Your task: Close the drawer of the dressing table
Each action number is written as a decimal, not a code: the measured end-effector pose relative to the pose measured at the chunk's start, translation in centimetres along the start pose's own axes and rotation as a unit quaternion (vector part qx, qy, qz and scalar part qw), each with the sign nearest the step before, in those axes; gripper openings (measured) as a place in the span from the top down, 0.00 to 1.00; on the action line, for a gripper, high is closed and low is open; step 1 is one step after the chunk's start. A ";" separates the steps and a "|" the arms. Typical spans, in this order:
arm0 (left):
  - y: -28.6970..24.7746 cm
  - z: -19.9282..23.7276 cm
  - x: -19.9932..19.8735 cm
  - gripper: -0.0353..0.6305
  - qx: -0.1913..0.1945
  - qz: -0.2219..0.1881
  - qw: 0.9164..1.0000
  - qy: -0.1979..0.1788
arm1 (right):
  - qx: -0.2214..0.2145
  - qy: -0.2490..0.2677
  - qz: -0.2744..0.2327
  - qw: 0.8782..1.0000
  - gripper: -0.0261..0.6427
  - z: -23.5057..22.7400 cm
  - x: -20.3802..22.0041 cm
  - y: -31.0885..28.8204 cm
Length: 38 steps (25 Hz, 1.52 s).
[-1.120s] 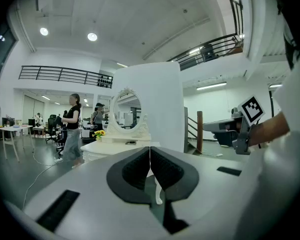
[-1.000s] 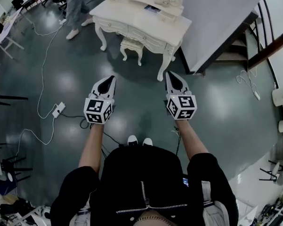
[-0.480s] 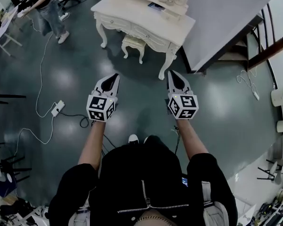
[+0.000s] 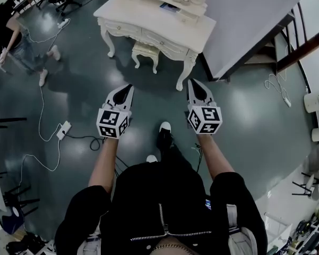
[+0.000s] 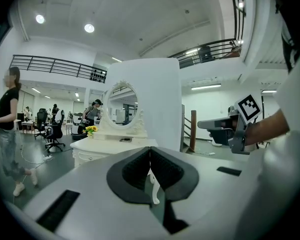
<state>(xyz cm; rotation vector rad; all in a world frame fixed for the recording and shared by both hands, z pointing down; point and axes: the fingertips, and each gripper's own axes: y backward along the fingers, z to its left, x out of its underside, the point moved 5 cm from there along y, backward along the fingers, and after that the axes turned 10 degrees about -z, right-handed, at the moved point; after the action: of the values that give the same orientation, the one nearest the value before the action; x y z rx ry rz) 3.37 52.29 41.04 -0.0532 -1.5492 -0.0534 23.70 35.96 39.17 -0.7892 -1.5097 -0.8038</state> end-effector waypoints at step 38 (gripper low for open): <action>-31.8 13.1 -1.5 0.91 -0.021 0.011 1.000 -0.006 | -0.031 -0.013 0.014 0.999 0.95 -17.9 0.4 -30.7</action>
<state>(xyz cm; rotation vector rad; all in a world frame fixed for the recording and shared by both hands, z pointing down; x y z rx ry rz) -11.86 21.50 39.82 -0.1043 -1.5589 -0.0681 7.12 4.51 39.35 -0.8668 -1.4994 -0.8265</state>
